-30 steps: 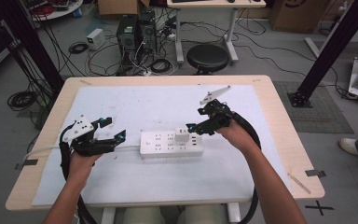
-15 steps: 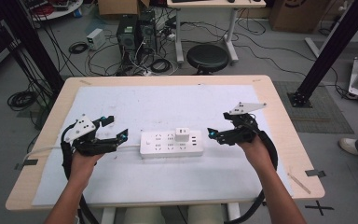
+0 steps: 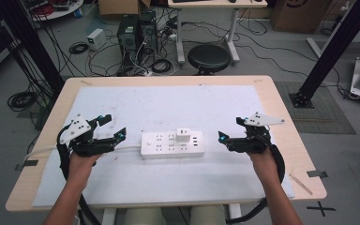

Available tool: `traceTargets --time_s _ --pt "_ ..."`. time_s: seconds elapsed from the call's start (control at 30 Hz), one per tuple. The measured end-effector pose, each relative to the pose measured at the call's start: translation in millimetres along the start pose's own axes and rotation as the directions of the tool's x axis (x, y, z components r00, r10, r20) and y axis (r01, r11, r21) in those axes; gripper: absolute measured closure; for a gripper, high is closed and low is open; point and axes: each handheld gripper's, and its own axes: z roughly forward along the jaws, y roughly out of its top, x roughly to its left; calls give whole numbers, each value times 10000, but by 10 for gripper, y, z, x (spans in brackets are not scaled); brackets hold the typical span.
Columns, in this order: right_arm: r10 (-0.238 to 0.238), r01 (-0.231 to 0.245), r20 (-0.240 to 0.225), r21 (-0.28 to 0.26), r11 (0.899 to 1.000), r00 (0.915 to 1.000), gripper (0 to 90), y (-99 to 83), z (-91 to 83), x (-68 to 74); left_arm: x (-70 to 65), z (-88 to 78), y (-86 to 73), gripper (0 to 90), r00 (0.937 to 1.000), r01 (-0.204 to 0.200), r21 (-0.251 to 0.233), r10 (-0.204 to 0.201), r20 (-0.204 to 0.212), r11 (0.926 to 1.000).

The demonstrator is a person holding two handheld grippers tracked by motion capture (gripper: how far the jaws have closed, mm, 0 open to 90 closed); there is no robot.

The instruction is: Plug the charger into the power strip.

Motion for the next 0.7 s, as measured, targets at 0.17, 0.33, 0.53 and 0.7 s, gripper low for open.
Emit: traceTargets --time_s 0.17,0.33,0.53,0.7 --pt "280 -269 237 -456 9986 9993 128 -123 -59 -33 -5 -2 -13 229 10000 -33 34 33 26 10000" --pt "592 -573 359 -510 9971 9976 128 -233 -75 -43 9 -26 -11 229 10000 -21 -38 21 -26 10000" --pt "504 -484 441 -467 9977 9978 128 -239 -84 -46 -1 -17 -16 229 10000 -32 -8 32 6 10000" --pt "676 -657 464 -422 9969 9966 128 -272 -100 -67 4 -16 -27 229 10000 1 38 -1 -5 10000"
